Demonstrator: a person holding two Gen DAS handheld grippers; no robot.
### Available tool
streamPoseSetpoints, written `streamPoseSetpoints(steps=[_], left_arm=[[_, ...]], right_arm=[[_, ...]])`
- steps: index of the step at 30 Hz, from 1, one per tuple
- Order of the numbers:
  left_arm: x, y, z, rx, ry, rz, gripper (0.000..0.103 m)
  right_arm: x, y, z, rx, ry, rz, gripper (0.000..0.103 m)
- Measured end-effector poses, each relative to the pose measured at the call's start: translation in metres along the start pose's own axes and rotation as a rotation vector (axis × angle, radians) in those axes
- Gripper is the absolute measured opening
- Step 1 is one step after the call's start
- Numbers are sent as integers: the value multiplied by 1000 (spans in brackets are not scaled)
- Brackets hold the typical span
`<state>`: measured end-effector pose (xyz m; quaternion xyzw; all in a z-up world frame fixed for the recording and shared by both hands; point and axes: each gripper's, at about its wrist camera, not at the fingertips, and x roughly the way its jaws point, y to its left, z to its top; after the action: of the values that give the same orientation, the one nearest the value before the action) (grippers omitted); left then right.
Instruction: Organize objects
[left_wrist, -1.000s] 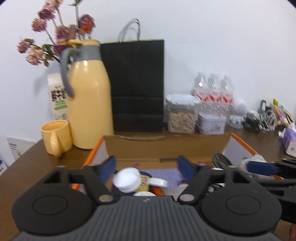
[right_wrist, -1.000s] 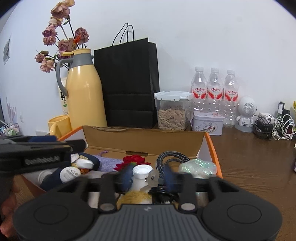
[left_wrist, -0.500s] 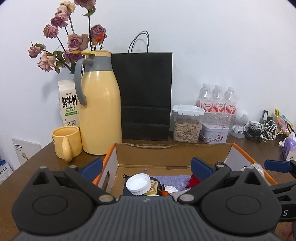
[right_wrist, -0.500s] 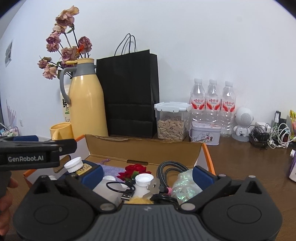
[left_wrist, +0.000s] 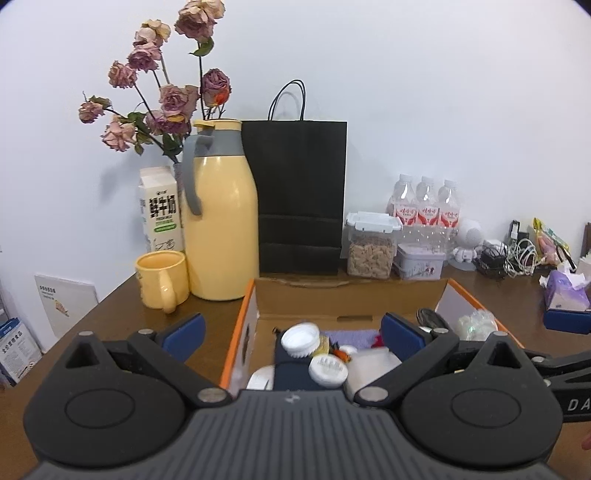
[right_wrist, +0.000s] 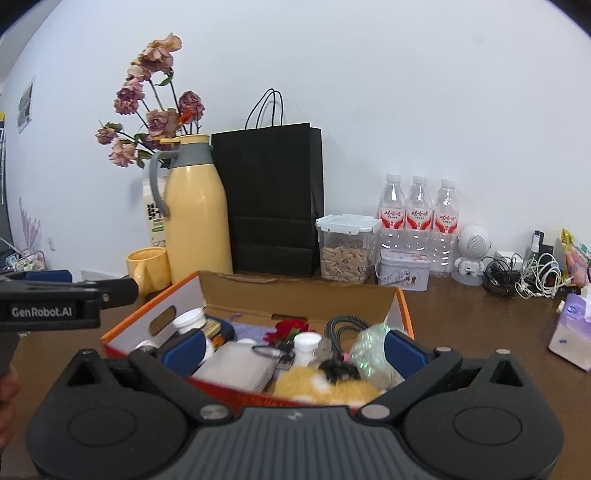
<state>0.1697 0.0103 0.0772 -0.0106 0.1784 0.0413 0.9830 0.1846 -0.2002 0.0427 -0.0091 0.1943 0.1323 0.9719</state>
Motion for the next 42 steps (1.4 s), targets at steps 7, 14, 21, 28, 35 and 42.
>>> streamPoseSetpoints(steps=[7,14,21,28,35,42], left_arm=[[-33,9,-20,21,63,0,103],[-55,12,-45,23,117,-3,103],[-67,16,-63,14,171,6,103],[-75,16,-68,12,181,0,103],[-79,13,-68,18,176,-9,103],[-79,13,-67,17,173,-9,103]], right_arm=[[-36,7,-19,18,40,0,103],[-58,10,-37,38,84,-3,103],[-65,14,-49,48,121,1,103],[-68,17,-56,52,142,-2,103],[-70,18,-55,48,142,-1,103],[-70,17,-55,48,143,-2,103]])
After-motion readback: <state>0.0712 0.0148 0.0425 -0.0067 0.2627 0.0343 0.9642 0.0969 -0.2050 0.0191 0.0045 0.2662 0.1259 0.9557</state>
